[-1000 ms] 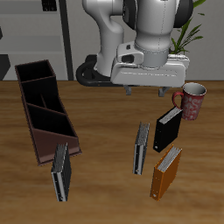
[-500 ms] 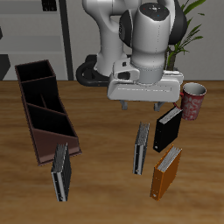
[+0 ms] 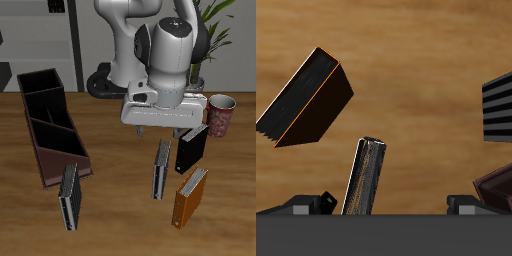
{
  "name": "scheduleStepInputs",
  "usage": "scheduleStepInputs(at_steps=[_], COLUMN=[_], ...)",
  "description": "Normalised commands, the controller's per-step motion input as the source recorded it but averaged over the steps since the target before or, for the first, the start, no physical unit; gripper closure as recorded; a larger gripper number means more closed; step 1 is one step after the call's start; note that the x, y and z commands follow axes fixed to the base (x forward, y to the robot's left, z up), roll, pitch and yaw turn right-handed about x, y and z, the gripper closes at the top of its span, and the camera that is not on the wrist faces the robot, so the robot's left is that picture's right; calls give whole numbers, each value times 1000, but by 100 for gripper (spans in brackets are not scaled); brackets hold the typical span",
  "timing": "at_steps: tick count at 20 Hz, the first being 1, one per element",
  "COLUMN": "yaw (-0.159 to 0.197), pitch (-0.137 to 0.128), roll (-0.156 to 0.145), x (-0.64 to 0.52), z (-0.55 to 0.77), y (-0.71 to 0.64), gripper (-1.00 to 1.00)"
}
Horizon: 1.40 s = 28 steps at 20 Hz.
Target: Place the left striped book into the right desk caddy's front compartment
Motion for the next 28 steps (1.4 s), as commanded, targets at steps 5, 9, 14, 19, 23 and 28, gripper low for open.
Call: scheduleStepInputs(at_steps=[5, 9, 14, 19, 23, 28], yaw=[-19, -9, -20, -14, 3, 0], pitch=[-4, -5, 7, 13, 21, 26], roll=[5, -23, -12, -10, 20, 6], x=[14, 57, 58, 24, -24, 51], z=[-114, -251, -290, -189, -149, -191], y=[29, -41, -52, 30, 112, 50], gripper=[-100, -100, -100, -100, -100, -100])
